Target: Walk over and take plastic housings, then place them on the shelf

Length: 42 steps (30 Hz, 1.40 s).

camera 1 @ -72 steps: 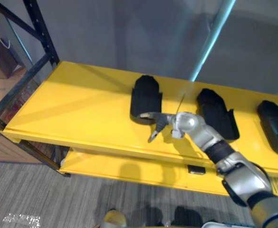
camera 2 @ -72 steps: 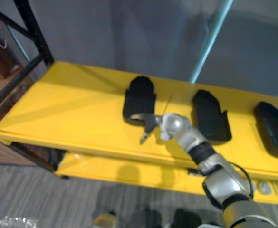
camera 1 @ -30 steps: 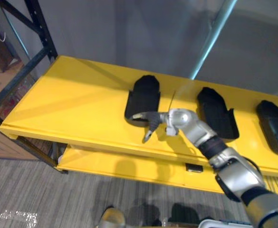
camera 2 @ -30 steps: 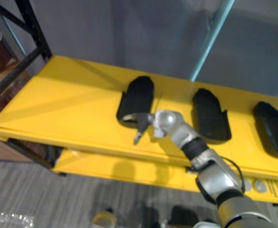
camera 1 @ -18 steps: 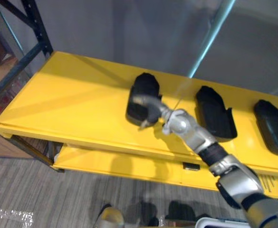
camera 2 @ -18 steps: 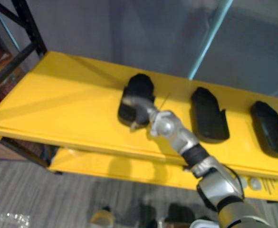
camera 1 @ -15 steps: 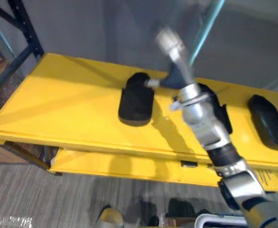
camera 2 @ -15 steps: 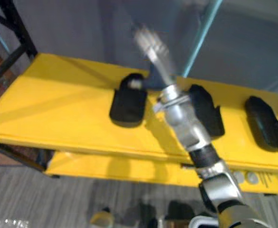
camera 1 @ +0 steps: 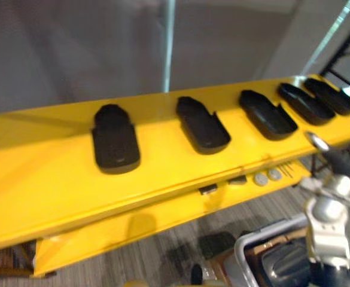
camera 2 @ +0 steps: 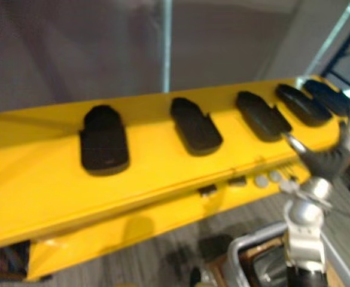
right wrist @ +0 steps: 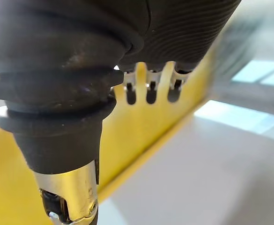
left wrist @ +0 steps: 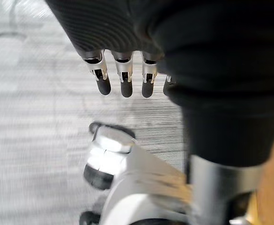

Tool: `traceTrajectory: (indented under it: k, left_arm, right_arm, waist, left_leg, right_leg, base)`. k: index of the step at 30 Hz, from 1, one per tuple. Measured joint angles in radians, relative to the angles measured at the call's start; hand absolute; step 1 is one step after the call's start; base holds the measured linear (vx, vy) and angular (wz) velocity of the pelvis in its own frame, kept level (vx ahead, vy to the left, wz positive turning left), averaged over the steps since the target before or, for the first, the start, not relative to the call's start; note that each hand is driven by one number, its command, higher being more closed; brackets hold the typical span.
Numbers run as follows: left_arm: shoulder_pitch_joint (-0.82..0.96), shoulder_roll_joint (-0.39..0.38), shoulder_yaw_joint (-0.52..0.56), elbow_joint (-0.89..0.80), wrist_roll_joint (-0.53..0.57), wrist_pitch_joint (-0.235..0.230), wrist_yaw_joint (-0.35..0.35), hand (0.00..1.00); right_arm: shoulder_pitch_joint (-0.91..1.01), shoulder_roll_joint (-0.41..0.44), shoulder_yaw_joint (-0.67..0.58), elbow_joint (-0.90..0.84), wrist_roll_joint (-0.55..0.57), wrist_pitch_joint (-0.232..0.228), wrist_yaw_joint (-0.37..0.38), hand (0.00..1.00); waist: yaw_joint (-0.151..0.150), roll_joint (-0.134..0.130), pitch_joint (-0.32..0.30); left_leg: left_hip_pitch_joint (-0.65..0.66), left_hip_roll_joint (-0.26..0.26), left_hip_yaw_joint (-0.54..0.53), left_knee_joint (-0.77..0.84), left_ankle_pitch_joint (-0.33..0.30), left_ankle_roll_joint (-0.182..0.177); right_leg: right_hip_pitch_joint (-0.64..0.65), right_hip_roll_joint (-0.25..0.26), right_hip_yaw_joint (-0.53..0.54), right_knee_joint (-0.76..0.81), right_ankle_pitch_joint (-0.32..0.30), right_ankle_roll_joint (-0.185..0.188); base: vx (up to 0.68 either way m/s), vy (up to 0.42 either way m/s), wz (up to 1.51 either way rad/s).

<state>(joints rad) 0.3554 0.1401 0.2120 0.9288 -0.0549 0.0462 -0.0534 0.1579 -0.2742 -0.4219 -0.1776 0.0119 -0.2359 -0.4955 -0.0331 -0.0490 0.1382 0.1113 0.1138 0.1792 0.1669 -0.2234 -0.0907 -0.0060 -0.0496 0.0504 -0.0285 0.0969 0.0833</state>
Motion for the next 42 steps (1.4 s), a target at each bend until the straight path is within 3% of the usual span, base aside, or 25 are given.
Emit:
traceTrajectory:
  k: [4,7,10,16,19,21,23,24,25,26,27,28,31,33,35,38,42]
  left_arm:
    - [-0.005,-0.005,-0.032,-0.009,0.108,0.020,-0.019,0.00]
    - [-0.026,0.005,-0.110,-0.013,0.142,0.052,-0.036,0.00]
    - [-0.032,0.004,-0.163,-0.014,0.142,0.074,-0.036,0.00]
    - [-0.038,0.027,-0.277,-0.072,0.131,0.131,-0.018,0.00]
    - [-0.035,0.041,-0.308,-0.096,0.131,0.147,-0.012,0.00]
    - [-0.018,0.049,-0.299,-0.129,0.094,0.151,0.006,0.00]
    - [0.006,0.049,-0.277,-0.164,0.049,0.150,0.024,0.00]
    - [0.016,0.031,-0.260,-0.167,0.011,0.143,0.038,0.00]
    - [0.022,-0.001,-0.244,-0.167,-0.018,0.124,0.058,0.00]
    - [0.027,-0.003,-0.234,-0.174,-0.019,0.113,0.065,0.00]
    - [0.030,0.011,-0.229,-0.188,-0.027,0.096,0.068,0.00]
    - [0.002,-0.003,-0.225,-0.181,-0.029,0.085,0.074,0.00]
    - [-0.039,-0.032,-0.204,-0.157,-0.064,0.045,0.076,0.00]
    - [-0.059,-0.032,-0.189,-0.153,-0.105,0.014,0.077,0.00]
    - [-0.084,-0.041,-0.185,-0.146,-0.132,-0.017,0.075,0.00]
    - [-0.121,-0.041,-0.183,-0.137,-0.128,-0.051,0.077,0.00]
    - [-0.121,-0.043,-0.171,-0.142,-0.103,-0.061,0.083,0.00]
  right_arm:
    - [0.172,0.058,-0.118,-0.011,0.076,-0.024,0.029,0.00]
    - [0.281,0.121,-0.151,-0.059,0.153,-0.050,0.016,0.00]
    - [0.336,0.169,-0.155,-0.075,0.181,-0.055,-0.009,0.00]
    - [0.388,0.287,-0.125,-0.070,0.231,-0.151,-0.002,0.00]
    - [0.387,0.295,-0.090,-0.066,0.240,-0.186,0.045,0.00]
    - [0.370,0.295,-0.034,-0.064,0.249,-0.193,0.087,0.00]
    - [0.334,0.277,0.058,-0.064,0.249,-0.194,0.124,0.00]
    - [0.294,0.250,0.122,-0.056,0.249,-0.191,0.148,0.00]
    - [0.233,0.214,0.176,-0.055,0.250,-0.187,0.166,0.00]
    - [0.202,0.207,0.203,-0.055,0.250,-0.184,0.174,0.00]
    - [0.158,0.202,0.232,-0.058,0.249,-0.182,0.187,0.00]
    - [0.104,0.169,0.240,-0.048,0.250,-0.169,0.186,0.00]
    - [-0.029,0.139,0.291,-0.051,0.251,-0.149,0.182,0.00]
    - [-0.066,0.118,0.320,-0.073,0.253,-0.147,0.166,0.00]
    - [-0.131,0.095,0.342,-0.078,0.253,-0.122,0.148,0.00]
    - [-0.165,0.095,0.363,-0.083,0.261,-0.079,0.096,0.00]
    - [-0.044,0.148,0.359,-0.083,0.310,-0.074,0.066,0.00]
  waist:
    - [-0.080,0.027,-0.012]
    - [-0.130,0.030,-0.010]
    - [-0.151,0.027,-0.001]
    - [-0.170,0.049,0.030]
    - [-0.171,0.040,0.045]
    - [-0.161,0.028,0.054]
    - [-0.137,0.017,0.064]
    - [-0.108,0.039,0.066]
    - [-0.067,0.098,0.069]
    - [-0.058,0.087,0.073]
    - [-0.055,0.057,0.069]
    - [-0.038,0.077,0.085]
    - [0.006,0.107,0.125]
    - [0.012,0.083,0.182]
    - [0.021,0.101,0.217]
    - [0.030,0.101,0.251]
    - [0.038,0.093,0.276]
  left_leg:
    - [0.018,0.015,0.118,0.017,-0.037,-0.003]
    - [0.038,0.028,0.202,0.013,-0.049,-0.008]
    - [0.041,0.030,0.242,0.013,-0.053,-0.011]
    - [0.065,0.033,0.289,0.015,-0.057,-0.015]
    - [0.082,0.033,0.308,0.022,-0.061,-0.018]
    - [0.060,0.032,0.241,0.103,-0.064,0.000]
    - [0.011,0.019,0.103,0.236,-0.069,0.066]
    - [-0.020,0.031,0.031,0.294,-0.064,0.107]
    - [-0.024,0.071,0.024,0.325,-0.093,0.112]
    - [-0.025,0.065,0.025,0.329,-0.108,0.111]
    - [-0.027,0.029,0.021,0.332,-0.142,0.098]
    - [-0.049,0.045,-0.007,0.335,-0.207,0.094]
    - [-0.119,0.034,-0.050,0.252,-0.239,0.085]
    - [-0.148,-0.008,-0.069,0.273,-0.236,0.079]
    - [-0.223,-0.014,-0.113,0.340,-0.232,0.071]
    - [-0.290,-0.030,-0.150,0.420,-0.227,0.057]
    - [-0.241,-0.045,-0.117,0.480,-0.241,0.065]
  right_leg:
    - [-0.033,0.031,0.116,-0.012,0.014,-0.004]
    - [-0.050,0.035,0.144,-0.033,0.035,-0.018]
    - [-0.068,0.037,0.145,-0.032,0.049,-0.022]
    - [-0.080,0.053,0.172,-0.008,0.058,-0.007]
    - [-0.085,0.073,0.199,0.010,0.047,-0.012]
    - [-0.101,0.077,0.223,0.037,0.034,-0.009]
    - [-0.117,0.080,0.229,0.079,0.006,-0.035]
    - [-0.115,0.089,0.213,0.079,-0.030,-0.071]
    - [-0.195,0.133,0.149,0.298,-0.098,-0.107]
    - [-0.243,0.132,0.114,0.463,-0.130,-0.092]
    - [-0.236,0.083,0.081,0.512,-0.233,-0.057]
    - [-0.254,0.101,0.072,0.482,-0.241,-0.030]
    - [-0.327,0.100,0.056,0.405,-0.178,-0.033]
    - [-0.358,0.060,0.048,0.444,-0.162,-0.023]
    - [-0.401,0.062,0.043,0.453,-0.151,-0.026]
    - [-0.443,0.065,0.050,0.475,-0.133,-0.011]
    - [-0.400,0.086,0.117,0.467,-0.109,-0.003]
  base:
    - [0.00,0.030,-0.94]
    - [-0.02,0.010,-0.75]
    - [-0.02,-0.012,-0.42]
    - [0.00,-0.011,-0.17]
    - [-0.02,-0.019,-0.30]
    - [-0.05,-0.049,-0.42]
    - [-0.10,-0.058,-0.73]
    - [-0.10,-0.010,-1.14]
    - [-0.09,0.015,-1.18]
    - [-0.04,-0.012,-0.65]
    - [-0.09,-0.033,-0.10]
    - [-0.14,-0.032,0.05]
    - [-0.22,0.015,-0.23]
    - [-0.10,0.003,-0.01]
    - [-0.10,0.068,0.05]
    - [0.00,0.057,0.03]
    - [0.01,0.146,-0.60]
